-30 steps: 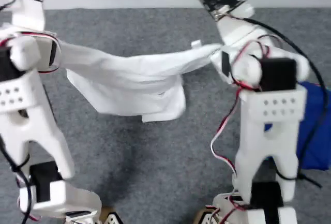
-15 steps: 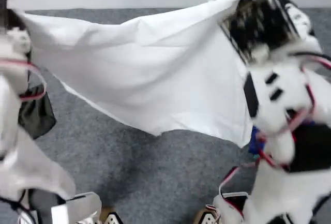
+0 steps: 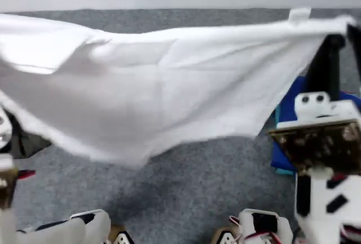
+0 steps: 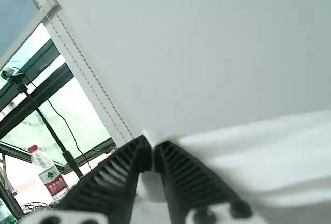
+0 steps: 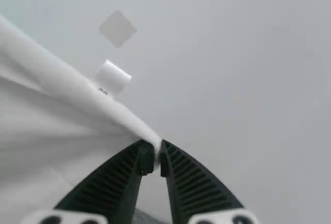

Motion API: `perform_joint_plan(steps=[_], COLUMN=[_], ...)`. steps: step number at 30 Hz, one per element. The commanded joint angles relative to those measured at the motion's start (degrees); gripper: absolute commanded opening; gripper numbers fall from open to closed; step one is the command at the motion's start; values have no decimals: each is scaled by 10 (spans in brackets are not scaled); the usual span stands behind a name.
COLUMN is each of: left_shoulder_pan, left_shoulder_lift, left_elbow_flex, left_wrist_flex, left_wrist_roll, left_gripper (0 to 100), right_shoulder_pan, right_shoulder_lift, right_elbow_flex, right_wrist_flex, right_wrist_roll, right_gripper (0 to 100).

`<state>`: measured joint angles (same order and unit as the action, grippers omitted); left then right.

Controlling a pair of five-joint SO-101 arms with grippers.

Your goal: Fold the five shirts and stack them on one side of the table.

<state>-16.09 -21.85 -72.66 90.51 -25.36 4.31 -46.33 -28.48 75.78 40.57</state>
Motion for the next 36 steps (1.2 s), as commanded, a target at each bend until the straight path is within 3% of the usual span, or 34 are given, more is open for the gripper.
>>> perform_joint_plan(steps=[1, 6, 13, 22, 29, 36], left_shoulder_pan=[-4, -4, -3, 2, 2, 21], left_shoulder_lift=[-15, -62, -97, -3, 136, 305], left_elbow_flex=[-7, -5, 1, 252, 452, 472], left_wrist_flex=[-18, -5, 81, 84, -98, -236], left_wrist_roll=[-22, -55, -106, -124, -122, -120], left_gripper=[5, 5, 5, 5, 5, 5], right_shoulder_pan=[11, 11, 12, 7, -7, -36], right_shoulder_lift=[-31, -77, -87, 7, 105, 241], right_elbow_flex=[-4, -4, 19, 250, 391, 424], right_wrist_flex=[49, 92, 107, 22, -167, -371], right_wrist_roll=[4, 4, 5, 29, 29, 29], right_gripper=[10, 10, 10, 10, 10, 10])
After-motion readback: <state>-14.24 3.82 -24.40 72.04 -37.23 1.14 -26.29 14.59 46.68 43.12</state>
